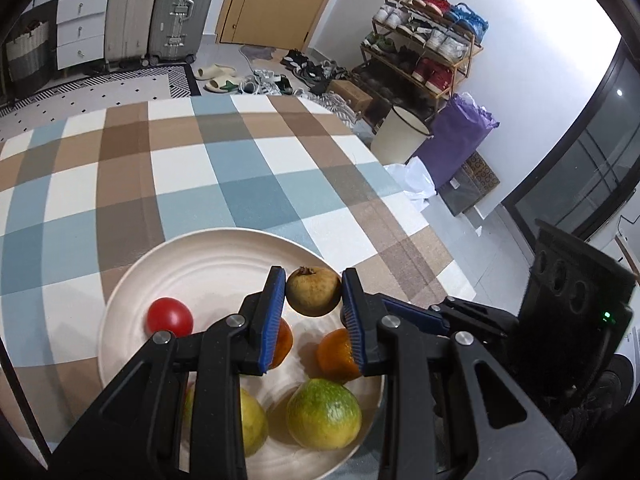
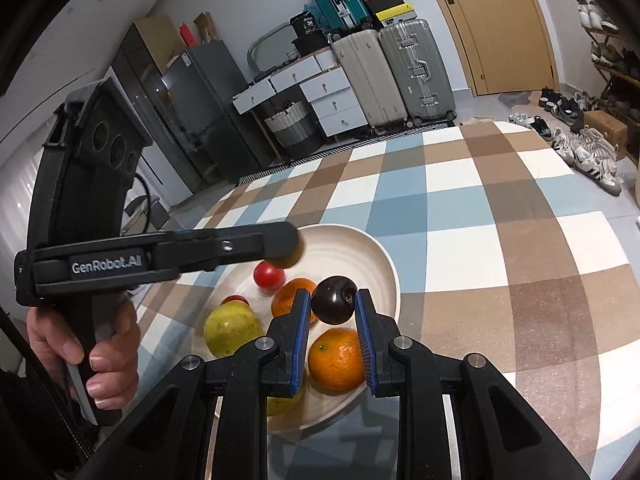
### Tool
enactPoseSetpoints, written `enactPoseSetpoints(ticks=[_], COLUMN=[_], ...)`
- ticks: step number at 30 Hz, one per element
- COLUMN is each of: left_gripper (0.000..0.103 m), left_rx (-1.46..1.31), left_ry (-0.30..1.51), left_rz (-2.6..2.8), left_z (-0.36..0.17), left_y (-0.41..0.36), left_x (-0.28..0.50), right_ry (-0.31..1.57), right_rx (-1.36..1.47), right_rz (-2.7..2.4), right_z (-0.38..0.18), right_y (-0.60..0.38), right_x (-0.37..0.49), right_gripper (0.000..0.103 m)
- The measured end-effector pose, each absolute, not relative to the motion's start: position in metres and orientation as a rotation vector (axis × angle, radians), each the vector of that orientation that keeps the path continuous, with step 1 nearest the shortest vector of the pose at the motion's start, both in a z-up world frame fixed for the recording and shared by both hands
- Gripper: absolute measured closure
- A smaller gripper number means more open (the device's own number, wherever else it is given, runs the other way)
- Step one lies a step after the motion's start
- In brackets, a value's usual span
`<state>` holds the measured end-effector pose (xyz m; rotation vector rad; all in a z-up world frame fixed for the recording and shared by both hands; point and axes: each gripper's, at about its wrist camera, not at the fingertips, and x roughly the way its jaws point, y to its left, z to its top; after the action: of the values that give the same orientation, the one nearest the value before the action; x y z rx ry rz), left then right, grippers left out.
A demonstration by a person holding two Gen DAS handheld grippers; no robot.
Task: Organize fruits
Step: 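Open both tools to release the kiwi and plum onto the plate, then withdraw both tools from the plate toward the last fruits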
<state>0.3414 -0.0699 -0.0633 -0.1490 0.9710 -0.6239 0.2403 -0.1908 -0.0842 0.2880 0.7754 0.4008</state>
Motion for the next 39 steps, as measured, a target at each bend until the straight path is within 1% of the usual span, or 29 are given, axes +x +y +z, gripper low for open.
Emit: enactPoseSetpoints(ticks=[6, 12, 13, 15, 16, 17, 27, 30, 33, 36, 39], left_gripper=[0.077, 0.077, 0.077, 0.077, 0.077, 0.077, 0.074, 0.069, 0.067, 0.062, 0.053], left_rx=[-0.153, -0.163, -0.174, -0.177, -0.177, -0.180, -0.188, -0.159, -0.147, -0.152, -0.162], left_ry=[0.978, 0.945, 0.943, 0.948, 0.948, 0.949, 0.907, 0.882, 0.865, 0.852, 0.836], left_rz=[-0.630, -0.617, -0.616, -0.609, -0.606, -0.604, -0.570, -0.563, -0.546, -0.527, -0.502], left_z=[-0.072, -0.068, -0.068, -0.069, -0.068, -0.068, -0.044, -0.037, -0.032, -0.028, -0.025], left_y=[-0.078, -0.078, -0.077, -0.077, -0.076, -0.075, -0.056, -0.056, -0.053, -0.045, -0.035], left_x=[0.348, 0.343, 0.344, 0.344, 0.345, 0.343, 0.316, 0.300, 0.284, 0.269, 0.255], right_ry=[0.766, 0.767, 0.765, 0.758, 0.753, 0.745, 0.704, 0.690, 0.681, 0.673, 0.668], right_rx=[0.241, 0.209, 0.205, 0.209, 0.211, 0.219, 0.262, 0.266, 0.258, 0.246, 0.235], right_rz=[0.400, 0.387, 0.387, 0.399, 0.400, 0.399, 0.388, 0.388, 0.382, 0.376, 0.384], right_z=[-0.087, -0.088, -0.088, -0.089, -0.089, -0.088, -0.073, -0.067, -0.061, -0.055, -0.050], right_y=[-0.184, -0.180, -0.179, -0.179, -0.180, -0.182, -0.190, -0.189, -0.187, -0.183, -0.177], right_x=[0.240, 0.240, 0.240, 0.239, 0.238, 0.236, 0.214, 0.204, 0.194, 0.185, 0.176], right_gripper=[0.080, 0.079, 0.077, 0.068, 0.061, 0.059, 0.057, 0.057, 0.056, 0.056, 0.056])
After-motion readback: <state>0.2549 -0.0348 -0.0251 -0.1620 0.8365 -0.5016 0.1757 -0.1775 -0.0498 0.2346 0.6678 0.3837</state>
